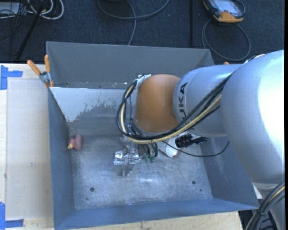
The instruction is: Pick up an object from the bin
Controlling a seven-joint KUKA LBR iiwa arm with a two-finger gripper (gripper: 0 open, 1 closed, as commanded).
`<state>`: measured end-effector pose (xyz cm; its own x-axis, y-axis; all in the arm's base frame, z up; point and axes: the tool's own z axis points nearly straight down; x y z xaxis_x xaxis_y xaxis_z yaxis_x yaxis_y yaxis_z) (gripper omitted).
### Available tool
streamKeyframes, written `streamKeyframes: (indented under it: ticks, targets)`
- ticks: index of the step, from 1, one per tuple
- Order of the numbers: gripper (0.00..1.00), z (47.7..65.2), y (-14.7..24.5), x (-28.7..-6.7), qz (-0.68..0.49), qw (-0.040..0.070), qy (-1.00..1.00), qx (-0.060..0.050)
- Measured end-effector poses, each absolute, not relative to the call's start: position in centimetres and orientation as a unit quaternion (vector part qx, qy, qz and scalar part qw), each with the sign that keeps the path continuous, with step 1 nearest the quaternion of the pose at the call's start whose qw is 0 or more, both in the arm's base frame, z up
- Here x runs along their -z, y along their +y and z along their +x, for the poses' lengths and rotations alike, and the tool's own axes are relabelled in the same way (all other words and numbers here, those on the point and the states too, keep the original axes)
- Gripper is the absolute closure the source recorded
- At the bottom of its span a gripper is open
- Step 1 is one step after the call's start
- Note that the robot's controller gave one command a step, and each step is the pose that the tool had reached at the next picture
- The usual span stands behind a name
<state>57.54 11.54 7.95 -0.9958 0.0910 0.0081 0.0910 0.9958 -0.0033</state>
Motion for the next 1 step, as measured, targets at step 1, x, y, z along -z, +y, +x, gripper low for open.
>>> streamKeyframes:
  ticks: [1]
  targets:
    - [1.00, 57.80, 11.70, -8.49, -0.046, 0.000, -0.999, 0.000]
